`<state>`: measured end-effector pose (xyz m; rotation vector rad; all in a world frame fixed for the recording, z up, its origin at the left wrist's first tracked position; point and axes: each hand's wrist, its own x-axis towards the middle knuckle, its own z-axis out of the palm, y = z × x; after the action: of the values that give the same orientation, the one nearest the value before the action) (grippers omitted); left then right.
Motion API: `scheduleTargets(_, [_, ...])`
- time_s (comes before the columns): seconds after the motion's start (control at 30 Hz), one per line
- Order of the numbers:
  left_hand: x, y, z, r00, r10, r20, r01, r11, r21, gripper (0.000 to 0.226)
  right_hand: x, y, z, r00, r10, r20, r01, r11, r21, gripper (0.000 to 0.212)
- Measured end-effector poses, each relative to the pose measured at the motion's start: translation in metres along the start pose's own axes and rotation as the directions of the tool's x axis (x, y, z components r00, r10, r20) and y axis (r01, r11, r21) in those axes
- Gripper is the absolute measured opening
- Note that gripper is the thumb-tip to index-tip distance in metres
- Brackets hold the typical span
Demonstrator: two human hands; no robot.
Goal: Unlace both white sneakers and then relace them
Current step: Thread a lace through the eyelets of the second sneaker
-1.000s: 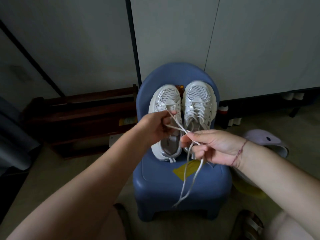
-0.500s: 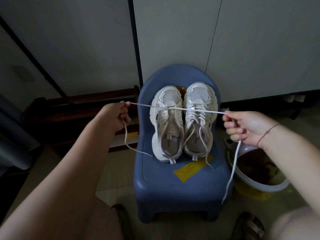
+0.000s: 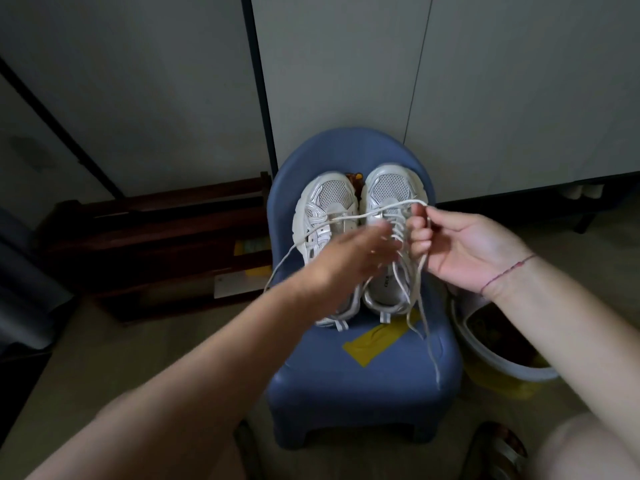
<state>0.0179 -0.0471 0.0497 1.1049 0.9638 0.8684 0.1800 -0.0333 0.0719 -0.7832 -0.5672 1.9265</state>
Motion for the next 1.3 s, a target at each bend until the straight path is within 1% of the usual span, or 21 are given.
scheduleTargets(0.03, [-0.001,-0.007,0.011,0.994,-0.028,0.104,0.027,1.0,0.011,0.029,0.002,0.0,0.001,1.0,-0.011,-0.005,0.011,1.0,0.007,0.023])
scheduleTargets(0.1, [-0.001,-0.014,0.021,0.981,-0.048,0.189,0.041,0.998,0.042,0.028,0.006,-0.003,0.003,0.997,-0.041,-0.064,0.042,0.999,0.012,0.004])
scheduleTargets(0.17, [0.001,-0.014,0.019,0.984,-0.055,0.17,0.044,0.997,0.066,0.024,0.013,-0.011,-0.007,0.971,-0.087,-0.222,0.082,0.996,-0.029,0.022])
scheduleTargets(0.23, [0.004,-0.01,0.014,0.99,-0.037,0.137,0.024,0.995,0.095,0.028,0.019,-0.018,-0.019,0.903,-0.196,-0.381,0.092,0.957,-0.275,0.024])
scheduleTargets(0.27, [0.007,-0.009,0.01,0.994,-0.025,0.11,0.012,0.993,0.116,0.029,0.021,-0.019,-0.026,0.858,-0.288,-0.426,0.061,0.879,-0.472,0.019])
scheduleTargets(0.3, [0.007,-0.007,0.008,0.996,-0.012,0.086,0.0,0.989,0.149,0.03,0.022,-0.02,-0.031,0.812,-0.414,-0.413,0.028,0.733,-0.679,0.015])
scheduleTargets(0.33, [0.009,-0.006,0.006,0.998,-0.004,0.062,-0.007,0.984,0.177,0.031,0.023,-0.02,-0.034,0.768,-0.554,-0.321,0.042,0.545,-0.838,0.022])
scheduleTargets(0.37, [0.009,-0.006,0.005,0.999,0.001,0.044,-0.01,0.979,0.203,0.032,0.023,-0.019,-0.033,0.756,-0.636,-0.154,0.11,0.357,-0.928,0.027])
scheduleTargets(0.4, [0.01,-0.006,0.004,0.999,0.004,0.034,-0.011,0.975,0.221,0.032,0.021,-0.016,-0.028,0.777,-0.629,0.028,0.209,0.216,-0.954,0.026])
scheduleTargets(0.47, [0.012,-0.005,0.003,1.0,0.016,0.02,-0.02,0.967,0.254,0.031,0.013,-0.005,-0.012,0.877,-0.418,0.237,0.313,0.122,-0.942,0.019])
scheduleTargets(0.53, [0.014,-0.004,-0.001,1.0,0.028,-0.01,-0.024,0.958,0.286,0.028,0.008,0.008,-0.004,0.928,-0.249,0.278,0.287,0.001,-0.958,0.015])
scheduleTargets(0.6, [0.017,-0.001,-0.008,0.999,0.033,-0.033,-0.021,0.948,0.316,0.03,0.009,0.005,-0.007,0.915,-0.279,0.291,0.275,-0.096,-0.957,0.013])
scheduleTargets(0.67, [0.017,0.002,-0.017,0.998,0.038,-0.052,-0.018,0.939,0.344,0.034,0.013,-0.009,-0.012,0.873,-0.398,0.282,0.263,-0.102,-0.959,0.014])
scheduleTargets(0.73, [0.016,0.007,-0.026,0.996,0.039,-0.084,-0.009,0.944,0.329,0.033,0.018,-0.026,-0.021,0.79,-0.577,0.209,0.194,-0.087,-0.977,0.016])
scheduleTargets(0.8, [0.016,0.011,-0.036,0.993,0.042,-0.112,-0.004,0.948,0.318,0.032,0.021,-0.036,-0.033,0.692,-0.717,0.088,0.051,-0.072,-0.996,0.018])
scheduleTargets(0.87, [0.017,0.013,-0.043,0.99,0.048,-0.134,-0.003,0.949,0.315,0.033,0.023,-0.038,-0.04,0.626,-0.78,-0.014,-0.082,-0.047,-0.996,0.017])
scheduleTargets(0.93, [0.018,0.012,-0.046,0.987,0.057,-0.148,-0.007,0.948,0.318,0.033,0.023,-0.032,-0.034,0.58,-0.812,0.068,-0.078,-0.139,-0.987,0.011])
scheduleTargets(1.0, [0.017,0.01,-0.044,0.989,0.068,-0.132,-0.016,0.934,0.358,0.031,0.024,-0.014,-0.017,0.617,-0.746,0.252,0.107,-0.238,-0.965,0.023])
scheduleTargets(1.07, [0.015,0.009,-0.038,0.992,0.082,-0.096,-0.039,0.924,0.38,0.03,0.024,0.01,0.0,0.749,-0.565,0.346,0.31,-0.163,-0.937,0.031])
scheduleTargets(1.13, [0.016,0.008,-0.034,0.992,0.089,-0.091,-0.05,0.929,0.367,0.03,0.029,0.027,0.008,0.823,-0.429,0.373,0.37,-0.094,-0.924,0.027])
scheduleTargets(1.3, [0.02,0.009,-0.042,0.987,0.092,-0.13,-0.043,0.938,0.344,0.022,0.04,0.018,0.005,0.789,-0.507,0.347,0.371,-0.056,-0.927,0.01])
